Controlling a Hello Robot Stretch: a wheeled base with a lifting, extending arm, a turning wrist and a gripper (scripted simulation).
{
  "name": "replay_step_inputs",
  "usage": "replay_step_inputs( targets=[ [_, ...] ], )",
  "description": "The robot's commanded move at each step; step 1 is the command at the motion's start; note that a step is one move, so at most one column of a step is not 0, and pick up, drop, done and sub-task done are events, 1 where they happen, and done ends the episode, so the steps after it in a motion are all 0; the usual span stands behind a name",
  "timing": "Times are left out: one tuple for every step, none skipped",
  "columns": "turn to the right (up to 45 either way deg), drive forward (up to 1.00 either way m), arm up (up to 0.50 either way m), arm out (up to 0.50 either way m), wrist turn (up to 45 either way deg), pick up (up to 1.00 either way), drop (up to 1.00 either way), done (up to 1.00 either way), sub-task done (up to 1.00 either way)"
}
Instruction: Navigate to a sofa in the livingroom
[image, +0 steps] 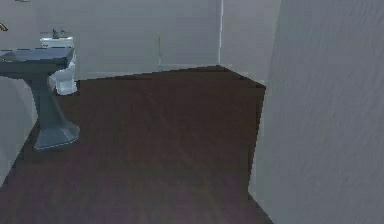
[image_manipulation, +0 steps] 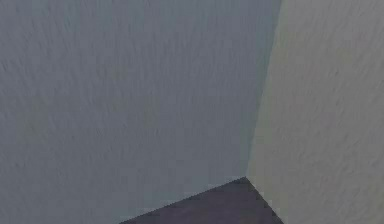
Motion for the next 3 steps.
replay_step_inputs(
  targets=[
    [3.0,0.0,0.0,0.0,0.0,0.0,0.0,0.0,0.0],
    [-15.0,0.0,0.0,0.0,0.0,0.0,0.0,0.0,0.0],
    [0.0,0.9,0.0,0.0,0.0,0.0,0.0,0.0,0.0]
  ],
)
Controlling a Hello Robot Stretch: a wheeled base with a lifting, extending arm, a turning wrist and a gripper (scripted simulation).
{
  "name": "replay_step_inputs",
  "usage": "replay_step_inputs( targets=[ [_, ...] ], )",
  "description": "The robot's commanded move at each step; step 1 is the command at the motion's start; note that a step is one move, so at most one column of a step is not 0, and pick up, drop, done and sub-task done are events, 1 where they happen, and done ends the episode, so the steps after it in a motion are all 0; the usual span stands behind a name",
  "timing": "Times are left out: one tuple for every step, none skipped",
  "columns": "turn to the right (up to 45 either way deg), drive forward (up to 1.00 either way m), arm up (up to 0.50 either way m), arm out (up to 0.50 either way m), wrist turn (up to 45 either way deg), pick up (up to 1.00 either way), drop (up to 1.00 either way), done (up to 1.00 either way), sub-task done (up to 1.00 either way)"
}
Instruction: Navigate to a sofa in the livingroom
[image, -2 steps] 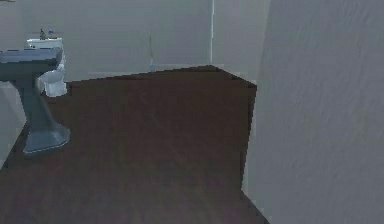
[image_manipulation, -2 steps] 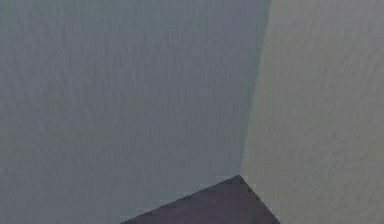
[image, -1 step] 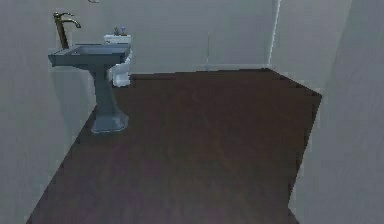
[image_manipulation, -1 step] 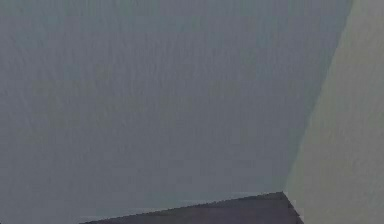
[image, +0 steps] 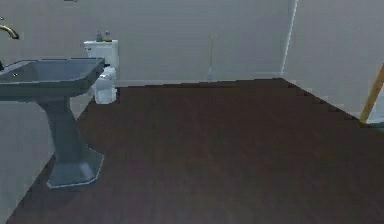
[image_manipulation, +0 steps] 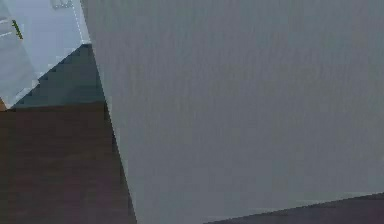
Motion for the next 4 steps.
replay_step_inputs(
  targets=[
    [36.0,0.0,0.0,0.0,0.0,0.0,0.0,0.0,0.0],
    [0.0,0.55,0.0,0.0,0.0,0.0,0.0,0.0,0.0],
    [-30.0,0.0,0.0,0.0,0.0,0.0,0.0,0.0,0.0],
    [0.0,0.6,0.0,0.0,0.0,0.0,0.0,0.0,0.0]
  ],
)
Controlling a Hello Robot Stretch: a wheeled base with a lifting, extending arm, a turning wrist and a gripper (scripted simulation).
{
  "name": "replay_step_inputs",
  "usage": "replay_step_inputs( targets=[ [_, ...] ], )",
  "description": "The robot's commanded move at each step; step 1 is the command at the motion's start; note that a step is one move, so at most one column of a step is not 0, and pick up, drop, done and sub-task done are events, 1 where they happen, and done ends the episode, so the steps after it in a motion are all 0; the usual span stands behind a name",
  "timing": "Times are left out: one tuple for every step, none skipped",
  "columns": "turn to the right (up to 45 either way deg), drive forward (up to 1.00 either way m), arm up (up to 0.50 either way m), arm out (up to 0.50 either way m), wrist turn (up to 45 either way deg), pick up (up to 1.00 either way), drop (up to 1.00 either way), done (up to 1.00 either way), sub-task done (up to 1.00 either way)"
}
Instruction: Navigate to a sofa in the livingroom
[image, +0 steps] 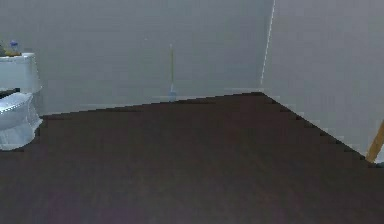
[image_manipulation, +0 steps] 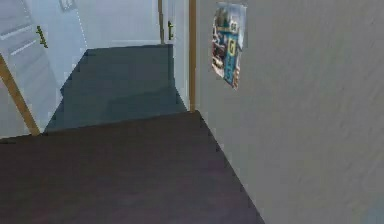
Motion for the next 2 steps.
replay_step_inputs(
  targets=[
    [45.0,0.0,0.0,0.0,0.0,0.0,0.0,0.0,0.0],
    [27.0,0.0,0.0,0.0,0.0,0.0,0.0,0.0,0.0]
  ],
)
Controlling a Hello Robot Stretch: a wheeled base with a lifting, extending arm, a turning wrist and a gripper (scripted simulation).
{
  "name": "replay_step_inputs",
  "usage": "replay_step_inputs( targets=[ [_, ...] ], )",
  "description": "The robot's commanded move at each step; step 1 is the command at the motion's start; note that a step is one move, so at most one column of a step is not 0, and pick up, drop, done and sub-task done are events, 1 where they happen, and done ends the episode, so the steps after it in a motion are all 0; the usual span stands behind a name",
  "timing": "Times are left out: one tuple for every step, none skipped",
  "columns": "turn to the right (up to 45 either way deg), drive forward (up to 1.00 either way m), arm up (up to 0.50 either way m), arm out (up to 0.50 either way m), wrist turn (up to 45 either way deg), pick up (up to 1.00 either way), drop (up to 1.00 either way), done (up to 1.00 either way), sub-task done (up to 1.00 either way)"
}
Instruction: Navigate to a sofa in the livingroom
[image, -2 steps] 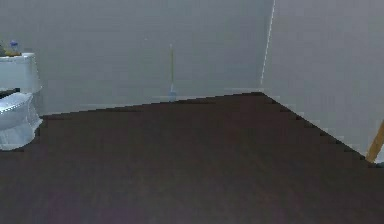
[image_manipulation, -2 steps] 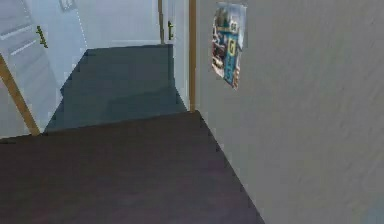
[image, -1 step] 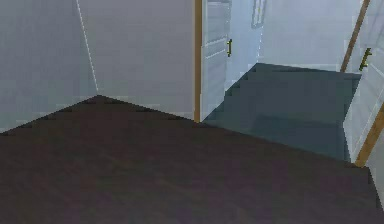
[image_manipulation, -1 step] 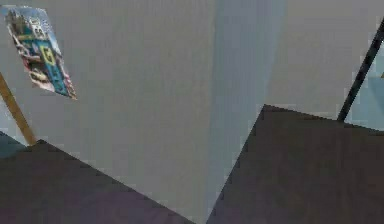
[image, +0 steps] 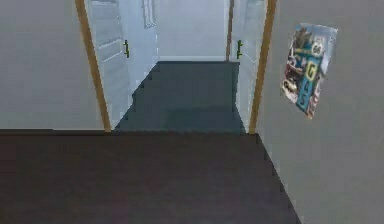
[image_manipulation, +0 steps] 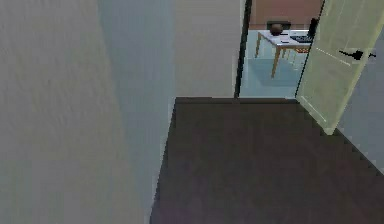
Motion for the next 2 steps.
replay_step_inputs(
  targets=[
    [0.0,1.0,0.0,0.0,0.0,0.0,0.0,0.0,0.0],
    [0.0,1.0,0.0,0.0,0.0,0.0,0.0,0.0,0.0]
  ],
)
